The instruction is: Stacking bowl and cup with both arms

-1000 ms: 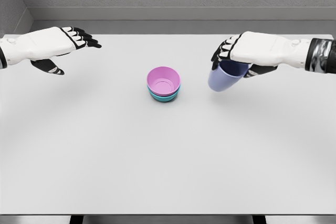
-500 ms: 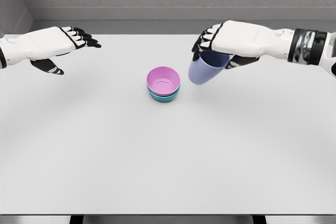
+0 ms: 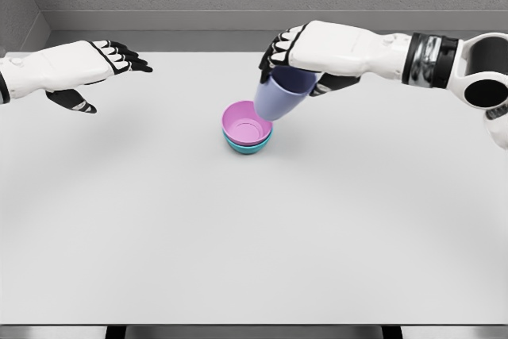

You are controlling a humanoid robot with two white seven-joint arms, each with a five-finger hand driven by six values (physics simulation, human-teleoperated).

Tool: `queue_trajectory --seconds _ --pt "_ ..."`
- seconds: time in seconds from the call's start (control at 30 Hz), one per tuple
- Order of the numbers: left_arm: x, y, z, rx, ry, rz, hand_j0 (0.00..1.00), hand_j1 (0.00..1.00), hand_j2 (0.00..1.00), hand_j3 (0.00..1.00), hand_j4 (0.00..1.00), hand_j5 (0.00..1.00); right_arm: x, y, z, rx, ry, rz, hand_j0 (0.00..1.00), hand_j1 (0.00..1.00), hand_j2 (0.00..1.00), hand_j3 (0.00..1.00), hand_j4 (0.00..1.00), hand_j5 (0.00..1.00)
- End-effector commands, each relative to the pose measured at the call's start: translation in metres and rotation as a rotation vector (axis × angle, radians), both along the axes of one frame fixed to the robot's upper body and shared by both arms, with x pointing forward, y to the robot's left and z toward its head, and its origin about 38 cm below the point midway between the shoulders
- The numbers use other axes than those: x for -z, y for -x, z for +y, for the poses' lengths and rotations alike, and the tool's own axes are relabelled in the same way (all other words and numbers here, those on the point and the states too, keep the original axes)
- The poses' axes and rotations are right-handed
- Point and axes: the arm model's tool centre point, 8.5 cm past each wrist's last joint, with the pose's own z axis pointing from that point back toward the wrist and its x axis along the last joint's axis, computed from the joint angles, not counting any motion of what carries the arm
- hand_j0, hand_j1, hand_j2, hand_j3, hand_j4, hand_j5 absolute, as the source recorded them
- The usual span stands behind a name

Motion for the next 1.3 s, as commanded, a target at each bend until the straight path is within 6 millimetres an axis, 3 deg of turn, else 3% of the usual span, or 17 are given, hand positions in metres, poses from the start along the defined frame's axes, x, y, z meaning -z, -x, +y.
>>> queue_trajectory --seconds 0.0,0.17,0.47,0.57,1.0,1.07,1.13,1.27 --pt "-0.001 0.000 0.000 -0.002 0.006 -0.001 1.00 1.00 1.00 1.00 1.00 1.00 0.005 -0.003 0.009 -0.005 -0.015 0.018 0.61 0.61 0.61 0.61 0.61 0.61" --pt "-0.001 0.000 0.000 -0.002 0.006 -0.001 1.00 1.00 1.00 1.00 1.00 1.00 0.023 -0.025 0.017 0.041 0.002 0.048 0.61 0.61 0.61 0.61 0.61 0.61" --pt "-0.001 0.000 0.000 -0.002 0.006 0.000 1.00 1.00 1.00 1.00 1.00 1.00 0.025 -0.026 0.022 0.036 0.005 0.054 0.61 0.61 0.61 0.61 0.61 0.61" --pt "0.000 0.000 0.000 -0.001 0.008 0.001 1.00 1.00 1.00 1.00 1.00 1.00 0.034 -0.025 0.031 0.022 0.019 0.067 0.61 0.61 0.61 0.61 0.61 0.61" --pt "0.001 0.001 0.000 0.000 0.006 0.005 1.00 1.00 1.00 1.00 1.00 1.00 0.059 -0.035 0.035 0.047 0.062 0.117 0.62 0.62 0.62 0.62 0.62 0.62" --pt "0.000 0.001 -0.001 0.003 0.006 0.003 1.00 1.00 1.00 1.00 1.00 1.00 0.062 -0.038 0.035 0.056 0.065 0.125 0.69 0.69 0.69 0.69 0.69 0.69" --pt "0.000 0.003 0.003 -0.004 -0.004 0.004 1.00 1.00 1.00 1.00 1.00 1.00 0.060 -0.039 0.040 0.055 0.058 0.125 1.00 1.00 1.00 1.00 1.00 1.00" --pt "0.000 0.004 0.006 -0.006 -0.006 0.005 1.00 1.00 1.00 1.00 1.00 1.00 0.059 -0.039 0.041 0.052 0.057 0.122 1.00 1.00 1.00 1.00 1.00 1.00"
